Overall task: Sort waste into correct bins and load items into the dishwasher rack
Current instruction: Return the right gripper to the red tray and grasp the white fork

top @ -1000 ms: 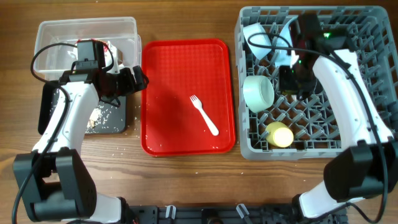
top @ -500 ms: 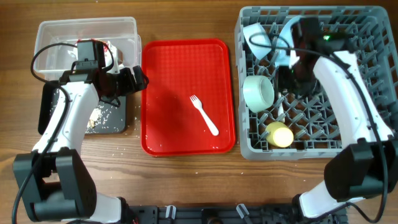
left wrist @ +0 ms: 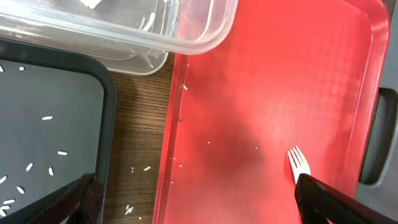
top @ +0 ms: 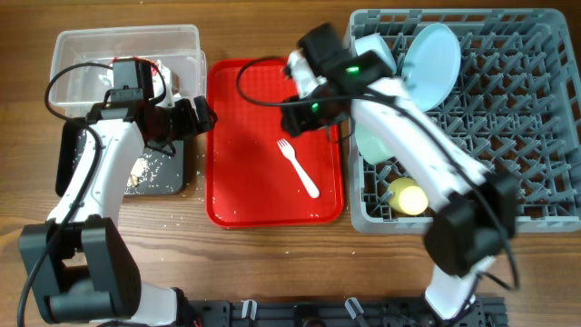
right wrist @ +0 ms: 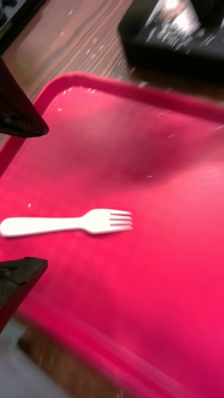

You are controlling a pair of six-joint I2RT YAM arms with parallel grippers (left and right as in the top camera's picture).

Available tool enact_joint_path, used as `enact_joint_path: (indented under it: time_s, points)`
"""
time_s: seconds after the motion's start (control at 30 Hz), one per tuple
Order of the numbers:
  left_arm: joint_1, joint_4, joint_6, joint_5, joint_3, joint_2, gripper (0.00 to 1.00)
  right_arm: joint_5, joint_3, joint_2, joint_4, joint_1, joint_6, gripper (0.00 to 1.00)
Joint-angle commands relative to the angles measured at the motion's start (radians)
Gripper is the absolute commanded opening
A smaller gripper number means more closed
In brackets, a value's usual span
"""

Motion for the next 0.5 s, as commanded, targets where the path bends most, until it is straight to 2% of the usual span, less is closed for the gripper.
enact_joint_path:
  time_s: [0.0, 0.2, 0.47]
  points:
    - [0.005, 0.003, -0.009, -0.005, 0.003, -0.02, 1.0, -0.039, 0.008, 0.122, 0.003, 0.028, 0.022, 0.62]
    - [0.005, 0.003, -0.009, -0.005, 0.003, -0.02, 1.0, -0.039, 0.008, 0.223, 0.019, 0.022, 0.043, 0.58]
    - [0.005, 0.003, -0.009, -0.005, 0.003, -0.02, 1.0, -0.039, 0.008, 0.322, 0.051, 0.017, 0.046, 0.43]
